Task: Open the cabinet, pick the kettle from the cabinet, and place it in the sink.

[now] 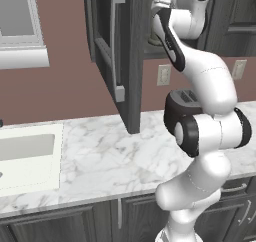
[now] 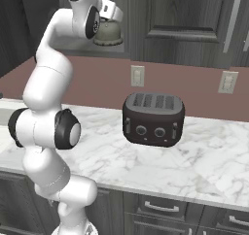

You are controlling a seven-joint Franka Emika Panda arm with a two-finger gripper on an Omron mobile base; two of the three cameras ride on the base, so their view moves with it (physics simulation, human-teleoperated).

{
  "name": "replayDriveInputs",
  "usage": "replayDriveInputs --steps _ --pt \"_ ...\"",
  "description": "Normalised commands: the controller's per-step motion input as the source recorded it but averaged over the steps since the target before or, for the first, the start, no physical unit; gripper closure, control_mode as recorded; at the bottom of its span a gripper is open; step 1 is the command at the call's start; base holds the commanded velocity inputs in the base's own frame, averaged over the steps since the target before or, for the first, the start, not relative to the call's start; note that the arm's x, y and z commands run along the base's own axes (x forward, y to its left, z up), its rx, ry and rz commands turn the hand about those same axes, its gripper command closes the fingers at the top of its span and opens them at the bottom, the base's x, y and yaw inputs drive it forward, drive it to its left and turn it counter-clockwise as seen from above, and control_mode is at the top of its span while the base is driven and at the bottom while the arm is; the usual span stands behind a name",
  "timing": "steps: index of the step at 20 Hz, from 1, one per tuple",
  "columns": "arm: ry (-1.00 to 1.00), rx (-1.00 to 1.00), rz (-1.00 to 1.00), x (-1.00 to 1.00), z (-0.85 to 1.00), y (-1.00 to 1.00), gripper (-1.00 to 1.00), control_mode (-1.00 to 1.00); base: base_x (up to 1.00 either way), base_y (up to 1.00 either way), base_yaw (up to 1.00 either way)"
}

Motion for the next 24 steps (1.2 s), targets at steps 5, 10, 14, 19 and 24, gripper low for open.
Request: replayDriveInputs --steps 5,10,14,19,24 --pt "0.00 0.00 0.00 0.24 -0.01 -0.03 -1.00 -1.00 0.00 0.00 0.00" --pt "0.00 0.00 0.00 0.19 0.00 -0.04 -1.00 -1.00 0.00 0.00 0.00" --pt "0.00 0.00 0.00 0.10 -0.03 0.00 -1.00 -1.00 0.00 0.00 0.00" --pt "0.00 0.00 0.00 0.12 -0.04 0.00 -1.00 -1.00 0.00 0.00 0.00" --pt "0.00 0.00 0.00 0.12 -0.06 0.00 -1.00 -1.00 0.00 0.00 0.00"
